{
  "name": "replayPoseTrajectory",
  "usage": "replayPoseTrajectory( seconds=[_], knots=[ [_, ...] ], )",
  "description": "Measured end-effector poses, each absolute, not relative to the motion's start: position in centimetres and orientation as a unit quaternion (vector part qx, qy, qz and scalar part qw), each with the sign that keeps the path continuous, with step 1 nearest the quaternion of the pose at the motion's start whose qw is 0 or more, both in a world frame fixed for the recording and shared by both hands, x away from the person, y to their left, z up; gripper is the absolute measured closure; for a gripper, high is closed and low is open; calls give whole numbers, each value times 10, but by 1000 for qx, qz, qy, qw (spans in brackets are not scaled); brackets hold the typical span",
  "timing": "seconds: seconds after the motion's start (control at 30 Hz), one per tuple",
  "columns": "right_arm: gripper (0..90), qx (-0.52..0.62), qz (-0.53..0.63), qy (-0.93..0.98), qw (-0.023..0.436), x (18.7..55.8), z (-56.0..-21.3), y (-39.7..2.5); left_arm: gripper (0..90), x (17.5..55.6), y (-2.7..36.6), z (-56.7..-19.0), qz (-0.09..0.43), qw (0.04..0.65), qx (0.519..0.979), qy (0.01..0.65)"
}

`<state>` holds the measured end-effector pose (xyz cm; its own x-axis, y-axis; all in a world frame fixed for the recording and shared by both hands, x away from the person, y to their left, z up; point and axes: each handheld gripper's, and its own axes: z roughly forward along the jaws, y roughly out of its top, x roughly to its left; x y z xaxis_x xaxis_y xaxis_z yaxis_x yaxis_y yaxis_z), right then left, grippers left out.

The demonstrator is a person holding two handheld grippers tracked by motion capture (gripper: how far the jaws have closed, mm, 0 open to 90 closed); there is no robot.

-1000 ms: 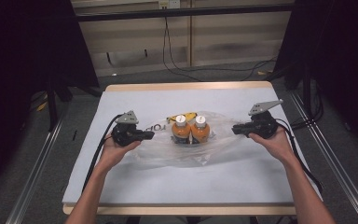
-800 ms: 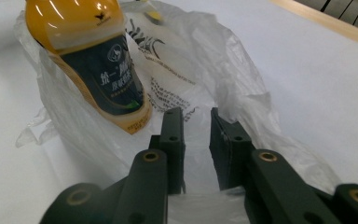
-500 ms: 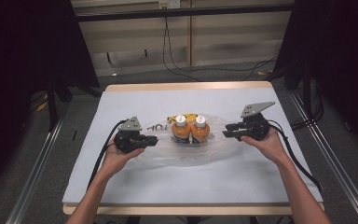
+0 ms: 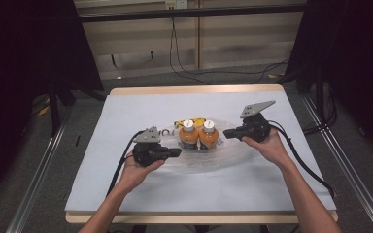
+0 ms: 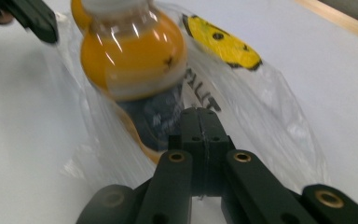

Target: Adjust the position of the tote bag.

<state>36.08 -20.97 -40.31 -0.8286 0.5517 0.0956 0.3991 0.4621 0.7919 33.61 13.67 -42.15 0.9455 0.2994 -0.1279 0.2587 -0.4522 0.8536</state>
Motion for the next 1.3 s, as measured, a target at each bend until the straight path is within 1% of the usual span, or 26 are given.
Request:
replayPoseTrajectory(
  seconds=[0.03, 0.13, 0.2, 0.33, 0.47, 0.57, 0.67, 0.7, 0.77, 0.8, 0.83, 0.93, 1.07, 1.13, 1.2, 1.3],
  knots=[
    [900, 279, 437, 851, 87, 361, -403, -210, 900, 336, 137, -421, 20, 497, 852, 164],
    [900, 272, 430, 856, 87, 370, -401, -201, 900, 336, 119, -422, 27, 489, 858, 155],
    [900, 269, 426, 860, 85, 374, -400, -196, 900, 337, 106, -421, 32, 496, 854, 151],
    [900, 270, 428, 859, 85, 382, -399, -193, 900, 339, 92, -419, 37, 503, 851, 146],
    [900, 271, 424, 860, 84, 388, -400, -192, 900, 341, 80, -421, 51, 482, 864, 132],
    [900, 269, 423, 862, 82, 392, -400, -189, 900, 344, 78, -422, 45, 489, 860, 137],
    [900, 266, 423, 863, 77, 397, -401, -184, 900, 345, 76, -425, 52, 480, 865, 139],
    [900, 265, 423, 863, 74, 399, -402, -183, 900, 344, 73, -427, 71, 457, 877, 131],
    [900, 267, 423, 863, 72, 402, -405, -181, 900, 345, 73, -429, 66, 455, 878, 132],
    [900, 267, 417, 866, 75, 405, -412, -176, 900, 345, 73, -431, 74, 448, 881, 132],
    [900, 267, 417, 866, 75, 405, -412, -176, 900, 345, 73, -432, 75, 451, 880, 133],
    [900, 270, 411, 868, 67, 408, -425, -167, 900, 345, 73, -436, 83, 446, 881, 134],
    [900, 274, 408, 869, 58, 411, -432, -165, 900, 347, 76, -448, 79, 432, 887, 143],
    [900, 282, 399, 871, 49, 416, -439, -164, 900, 347, 79, -455, 70, 439, 883, 150],
    [900, 282, 394, 873, 49, 419, -442, -164, 900, 346, 79, -456, 76, 430, 888, 145],
    [900, 296, 375, 878, 31, 424, -454, -162, 900, 344, 79, -461, 72, 428, 889, 148]
  ],
)
